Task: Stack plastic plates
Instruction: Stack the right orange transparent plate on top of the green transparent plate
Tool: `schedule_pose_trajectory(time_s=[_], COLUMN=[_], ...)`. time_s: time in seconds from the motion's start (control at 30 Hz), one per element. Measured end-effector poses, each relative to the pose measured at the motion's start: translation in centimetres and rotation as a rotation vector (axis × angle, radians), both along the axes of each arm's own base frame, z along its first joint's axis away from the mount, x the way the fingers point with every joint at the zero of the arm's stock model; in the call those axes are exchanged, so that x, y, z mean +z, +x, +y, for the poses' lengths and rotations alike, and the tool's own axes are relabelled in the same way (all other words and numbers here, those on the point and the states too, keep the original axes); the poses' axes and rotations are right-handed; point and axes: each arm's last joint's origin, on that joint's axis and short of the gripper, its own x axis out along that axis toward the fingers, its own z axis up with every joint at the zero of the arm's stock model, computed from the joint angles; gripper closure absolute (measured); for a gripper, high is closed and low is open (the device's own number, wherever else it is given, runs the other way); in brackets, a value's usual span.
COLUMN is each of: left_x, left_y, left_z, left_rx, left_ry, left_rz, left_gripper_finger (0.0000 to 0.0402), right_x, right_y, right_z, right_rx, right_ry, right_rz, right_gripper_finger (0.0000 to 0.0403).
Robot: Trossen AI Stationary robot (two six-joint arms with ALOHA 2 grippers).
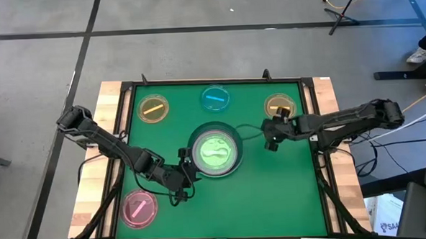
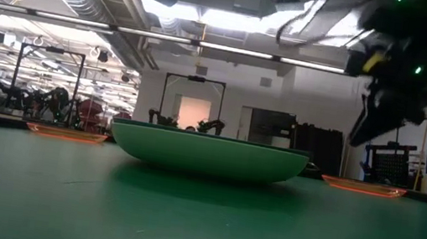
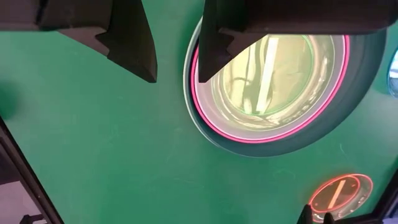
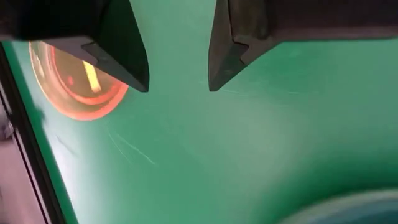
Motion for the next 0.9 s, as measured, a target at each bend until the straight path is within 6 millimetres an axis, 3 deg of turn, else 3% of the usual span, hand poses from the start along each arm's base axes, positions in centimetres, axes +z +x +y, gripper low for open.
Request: schedule_pose_trajectory(time_s=[0.17,0.57,0.9], left_x=[0.0,0.0,0.0], left_y=[0.0,0.2,0.2], left_z=[0.0,0.4,0.3], left_rx=[0.0,0.007,0.006], left_ry=[0.001,0.01,0.01], left_rz=[0.0,0.001,0.001], left_gripper_finger=[0.0291,0.0291,0.0291], right_x=[-1.6,-4.7,-6.6], right_y=[-0.4,0.5,0.5], right_z=[-2.9,-8.0,-10.1], right_rx=[-0.142,-0.265,-0.325], right_ry=[0.0,0.075,0.08], right_rz=[0.027,0.049,0.109], right_gripper_finger=[0.0245,0.0245,0.0245])
